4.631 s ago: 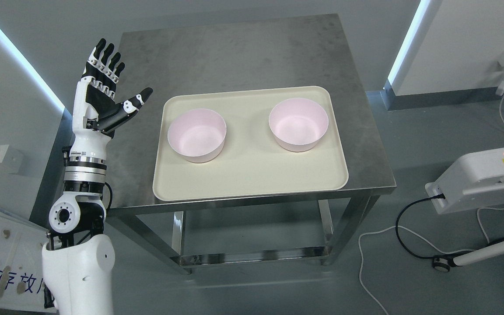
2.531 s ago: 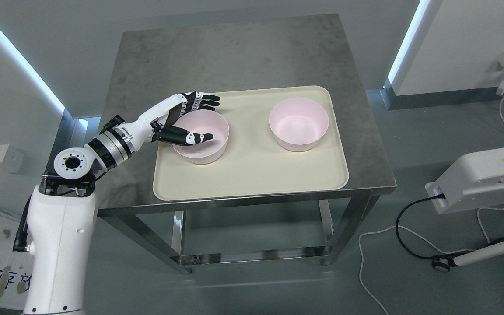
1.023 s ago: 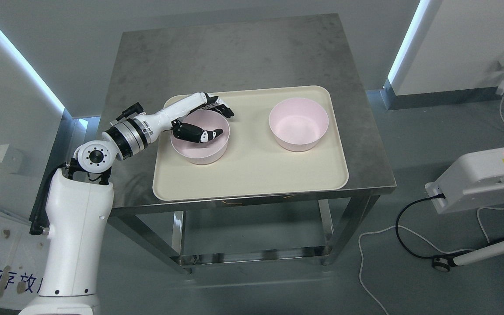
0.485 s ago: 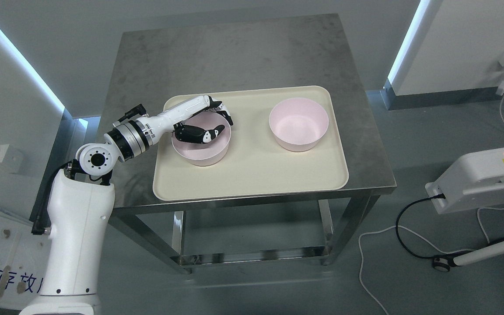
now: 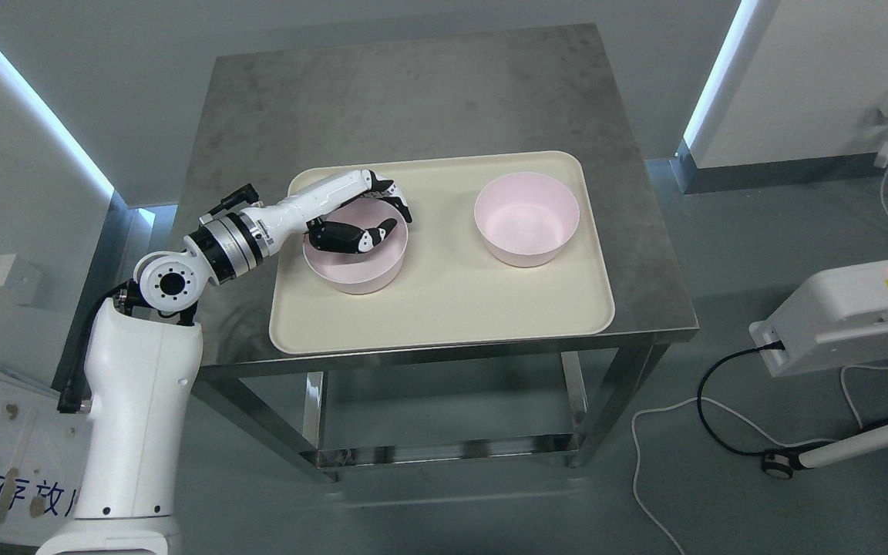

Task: Stack pink IKEA bowls on left shelf middle

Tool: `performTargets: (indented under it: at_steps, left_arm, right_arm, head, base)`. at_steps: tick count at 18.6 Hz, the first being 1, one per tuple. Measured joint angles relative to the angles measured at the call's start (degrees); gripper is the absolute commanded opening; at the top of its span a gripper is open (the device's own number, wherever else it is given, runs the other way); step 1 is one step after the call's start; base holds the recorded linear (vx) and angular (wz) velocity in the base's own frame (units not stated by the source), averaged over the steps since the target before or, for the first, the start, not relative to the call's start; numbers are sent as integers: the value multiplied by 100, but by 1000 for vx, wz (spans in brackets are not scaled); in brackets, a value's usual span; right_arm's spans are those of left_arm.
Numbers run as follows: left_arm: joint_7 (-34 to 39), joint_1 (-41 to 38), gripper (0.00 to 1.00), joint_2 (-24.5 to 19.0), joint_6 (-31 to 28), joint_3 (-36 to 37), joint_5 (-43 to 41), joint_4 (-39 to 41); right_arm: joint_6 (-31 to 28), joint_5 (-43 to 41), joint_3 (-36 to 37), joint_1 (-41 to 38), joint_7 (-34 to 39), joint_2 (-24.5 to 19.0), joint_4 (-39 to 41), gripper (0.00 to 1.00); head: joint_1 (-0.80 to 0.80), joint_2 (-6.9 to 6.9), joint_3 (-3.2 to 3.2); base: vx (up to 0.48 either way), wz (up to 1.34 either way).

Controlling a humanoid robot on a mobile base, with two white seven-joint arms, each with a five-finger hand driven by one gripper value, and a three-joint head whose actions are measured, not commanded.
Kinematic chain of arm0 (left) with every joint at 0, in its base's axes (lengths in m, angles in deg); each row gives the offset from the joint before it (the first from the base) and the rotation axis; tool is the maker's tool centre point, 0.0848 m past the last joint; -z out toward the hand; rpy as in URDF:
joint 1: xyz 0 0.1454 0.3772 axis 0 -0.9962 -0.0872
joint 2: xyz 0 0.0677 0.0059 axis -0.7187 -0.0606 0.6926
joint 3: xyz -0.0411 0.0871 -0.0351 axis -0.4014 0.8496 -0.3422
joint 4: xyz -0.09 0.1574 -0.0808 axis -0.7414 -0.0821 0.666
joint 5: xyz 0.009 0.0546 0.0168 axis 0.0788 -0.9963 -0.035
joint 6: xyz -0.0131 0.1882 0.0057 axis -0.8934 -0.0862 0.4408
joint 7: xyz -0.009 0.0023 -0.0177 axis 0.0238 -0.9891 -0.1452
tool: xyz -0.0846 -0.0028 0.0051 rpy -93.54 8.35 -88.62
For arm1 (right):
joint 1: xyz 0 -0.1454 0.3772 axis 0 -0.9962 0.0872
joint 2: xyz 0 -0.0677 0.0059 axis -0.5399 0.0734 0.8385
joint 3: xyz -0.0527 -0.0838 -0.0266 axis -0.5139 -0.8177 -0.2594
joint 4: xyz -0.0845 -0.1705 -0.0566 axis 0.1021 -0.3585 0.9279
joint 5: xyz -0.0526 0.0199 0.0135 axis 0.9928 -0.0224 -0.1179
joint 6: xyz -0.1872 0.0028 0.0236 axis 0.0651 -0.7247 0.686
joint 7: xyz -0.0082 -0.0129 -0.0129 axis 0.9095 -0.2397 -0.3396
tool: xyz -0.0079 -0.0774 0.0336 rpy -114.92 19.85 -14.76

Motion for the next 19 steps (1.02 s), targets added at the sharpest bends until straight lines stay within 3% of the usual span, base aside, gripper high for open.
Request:
performTargets:
  at_steps: [13, 15, 19]
  left_arm:
    - [-432, 458, 4, -10, 103, -177, -30, -5]
    - [-606, 523, 12, -72, 107, -185, -41, -3]
    - [-719, 604, 45, -134, 108, -99, -51, 2]
  right_arm:
    - [0, 0, 0, 0, 0, 0, 0, 100]
    - [0, 0, 0, 0, 0, 0, 0, 100]
    - [0, 0, 0, 0, 0, 0, 0, 100]
  head:
    - [0, 0, 0]
    - [0, 0, 0]
    - [0, 1, 0]
  base:
    - [0, 0]
    - [0, 0]
    - [0, 0]
